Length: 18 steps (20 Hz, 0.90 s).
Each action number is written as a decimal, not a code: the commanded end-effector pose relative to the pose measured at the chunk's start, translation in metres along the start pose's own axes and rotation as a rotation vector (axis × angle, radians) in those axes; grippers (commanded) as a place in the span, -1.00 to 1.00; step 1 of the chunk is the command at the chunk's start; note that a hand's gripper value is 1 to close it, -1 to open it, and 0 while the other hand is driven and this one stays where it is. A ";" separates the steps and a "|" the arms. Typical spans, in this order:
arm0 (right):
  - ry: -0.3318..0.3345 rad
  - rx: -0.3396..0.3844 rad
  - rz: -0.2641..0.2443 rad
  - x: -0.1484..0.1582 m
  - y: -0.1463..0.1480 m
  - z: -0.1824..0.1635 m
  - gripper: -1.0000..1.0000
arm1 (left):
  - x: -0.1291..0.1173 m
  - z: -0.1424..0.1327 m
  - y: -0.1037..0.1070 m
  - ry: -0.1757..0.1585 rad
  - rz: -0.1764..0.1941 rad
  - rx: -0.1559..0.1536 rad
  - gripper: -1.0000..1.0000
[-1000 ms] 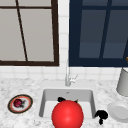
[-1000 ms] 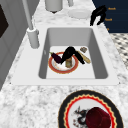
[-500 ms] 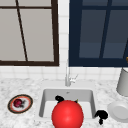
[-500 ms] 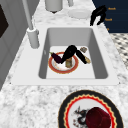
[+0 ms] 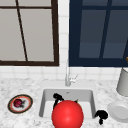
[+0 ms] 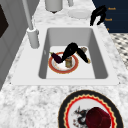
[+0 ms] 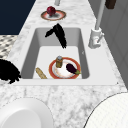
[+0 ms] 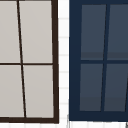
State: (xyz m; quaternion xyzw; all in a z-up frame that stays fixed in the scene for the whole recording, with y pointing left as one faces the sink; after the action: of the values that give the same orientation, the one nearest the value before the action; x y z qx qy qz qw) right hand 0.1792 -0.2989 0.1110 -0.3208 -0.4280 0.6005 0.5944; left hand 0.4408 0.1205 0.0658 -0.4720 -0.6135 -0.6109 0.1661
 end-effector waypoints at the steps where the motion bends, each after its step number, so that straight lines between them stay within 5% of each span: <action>1: 0.000 0.000 0.000 0.000 0.000 0.000 0.00 | 0.012 0.005 0.005 0.053 -0.026 0.089 -1.00; 18: 0.000 0.000 0.000 0.000 0.000 0.000 0.00 | 0.052 0.022 0.010 0.050 -0.030 0.089 -1.00</action>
State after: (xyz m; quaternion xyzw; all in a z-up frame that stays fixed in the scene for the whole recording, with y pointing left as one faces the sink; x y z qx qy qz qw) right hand 0.1792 -0.2989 0.1110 -0.3208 -0.4280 0.6005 0.5944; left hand 0.4350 0.1526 0.1035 -0.4710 -0.6165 -0.6092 0.1639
